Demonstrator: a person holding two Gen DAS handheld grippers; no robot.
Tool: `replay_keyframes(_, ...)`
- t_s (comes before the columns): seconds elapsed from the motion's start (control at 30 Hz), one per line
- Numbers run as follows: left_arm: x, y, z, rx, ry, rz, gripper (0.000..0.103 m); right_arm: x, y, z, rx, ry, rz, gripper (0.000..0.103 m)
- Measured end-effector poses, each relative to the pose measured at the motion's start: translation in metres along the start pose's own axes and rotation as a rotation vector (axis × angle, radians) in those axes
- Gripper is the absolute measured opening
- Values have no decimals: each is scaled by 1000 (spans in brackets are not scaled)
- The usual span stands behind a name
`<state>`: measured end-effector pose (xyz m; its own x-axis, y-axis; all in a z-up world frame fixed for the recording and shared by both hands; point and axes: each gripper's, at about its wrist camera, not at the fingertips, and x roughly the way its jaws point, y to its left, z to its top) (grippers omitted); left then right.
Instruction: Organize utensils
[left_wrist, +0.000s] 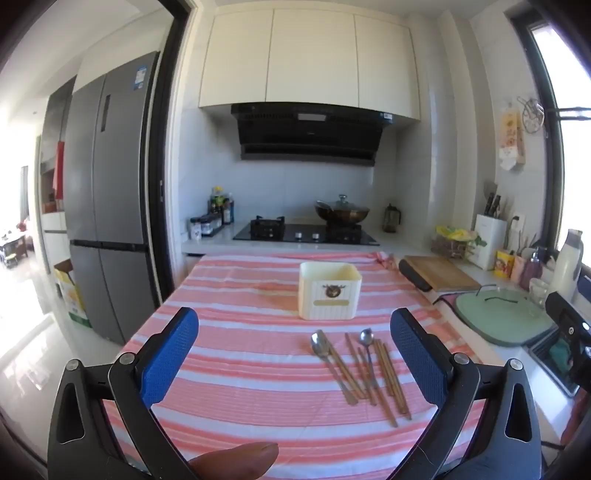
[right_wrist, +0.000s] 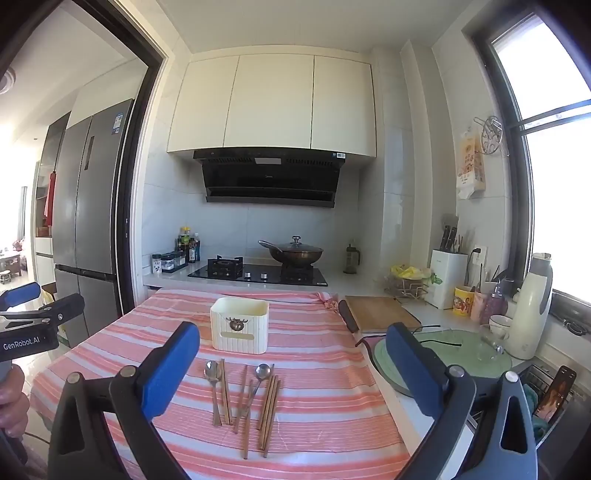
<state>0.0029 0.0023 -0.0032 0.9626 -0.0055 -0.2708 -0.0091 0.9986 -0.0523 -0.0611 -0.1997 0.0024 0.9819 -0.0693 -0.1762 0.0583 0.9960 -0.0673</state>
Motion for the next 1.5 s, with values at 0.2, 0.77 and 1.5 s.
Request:
replay_keyframes(0.2, 2, -2, -2, 1, 3, 3, 103, 1, 0, 1, -1, 1, -1, 103)
replay_keyframes(0.77, 4, -2, -4, -2, 9, -1, 103, 2, 0, -1, 0, -6, -6, 103)
replay_keyframes(1.5, 4, 0, -2, -8, 11, 1, 103, 1, 1, -2, 4, -12, -8, 103)
